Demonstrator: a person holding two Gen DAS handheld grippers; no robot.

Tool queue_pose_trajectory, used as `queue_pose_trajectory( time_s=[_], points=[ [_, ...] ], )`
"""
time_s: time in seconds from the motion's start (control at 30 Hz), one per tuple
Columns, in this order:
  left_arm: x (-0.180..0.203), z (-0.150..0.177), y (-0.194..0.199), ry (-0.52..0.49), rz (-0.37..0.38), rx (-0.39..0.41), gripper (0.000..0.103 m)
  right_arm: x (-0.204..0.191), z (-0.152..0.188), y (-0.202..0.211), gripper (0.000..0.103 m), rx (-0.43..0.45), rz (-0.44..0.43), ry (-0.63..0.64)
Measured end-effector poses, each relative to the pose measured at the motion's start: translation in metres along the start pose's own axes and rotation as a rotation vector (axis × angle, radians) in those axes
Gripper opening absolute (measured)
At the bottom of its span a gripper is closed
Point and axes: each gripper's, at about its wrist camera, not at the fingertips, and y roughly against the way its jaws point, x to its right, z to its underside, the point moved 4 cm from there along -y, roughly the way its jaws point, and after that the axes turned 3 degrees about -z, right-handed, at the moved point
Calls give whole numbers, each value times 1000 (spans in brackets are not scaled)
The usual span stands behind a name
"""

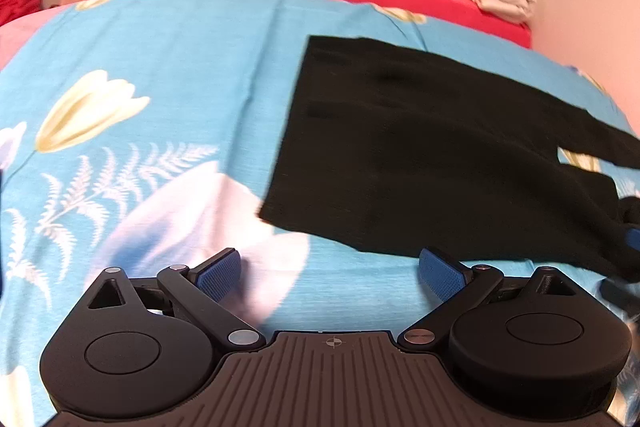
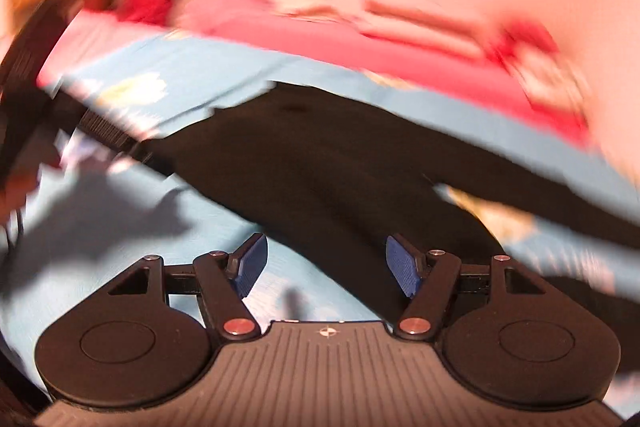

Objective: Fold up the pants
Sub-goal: 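Reach the right tool to a black pant leg cuff and grasp it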

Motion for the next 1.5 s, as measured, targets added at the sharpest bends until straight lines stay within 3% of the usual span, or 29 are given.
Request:
queue_pose_trajectory(
  time_s=[0.1,0.2,0.3,0.37,0.43,0.5,0.6,0.67,0.8,0.87,0.9,0.93,1.1,1.23,1.27,1.33,1.37,1.43,1.5],
  points=[
    [-6,-1,5,13,-28,18,103,-41,-14,-23,68,5,19,228],
    [-14,0,9,37,-30,25,103,-67,-19,-44,67,44,-72,321],
    [-23,0,12,70,-37,31,103,-85,-25,-83,52,-14,-109,382],
    [-28,0,16,88,-37,38,103,-90,-31,-101,44,28,-76,422],
    [-30,1,21,93,-37,44,103,-84,-42,-112,9,13,-65,359],
    [-32,1,23,90,-46,49,103,-83,-51,-121,9,-33,-68,231],
    [-31,-4,25,88,-51,63,103,-124,-38,-91,8,8,-177,294],
    [-28,-11,22,91,-48,66,103,-132,-26,-81,2,12,-215,332],
    [-5,-26,11,81,-3,62,103,-99,-21,-45,10,44,-239,137],
    [14,-35,3,60,37,60,103,-63,-17,-22,33,70,-218,-11],
    [24,-40,-1,48,54,59,103,-41,-12,-11,54,81,-190,-91],
    [35,-43,-6,36,71,57,103,-17,-5,-2,65,97,-144,-173],
    [80,-43,-42,-25,133,4,103,101,54,67,68,167,227,-546],
    [94,-25,-57,-162,3,45,103,213,119,122,81,182,627,-947],
    [96,-21,-57,-185,-11,59,103,238,136,131,81,186,680,-1045],
    [95,-18,-56,-182,-8,82,103,284,170,138,79,171,718,-1226],
    [94,-17,-56,-172,0,87,103,299,186,143,79,188,695,-1289],
    [90,-16,-56,-160,10,98,103,319,191,146,78,278,685,-1290],
    [92,-16,-55,-160,9,108,103,334,192,133,78,292,639,-1311]
  ],
)
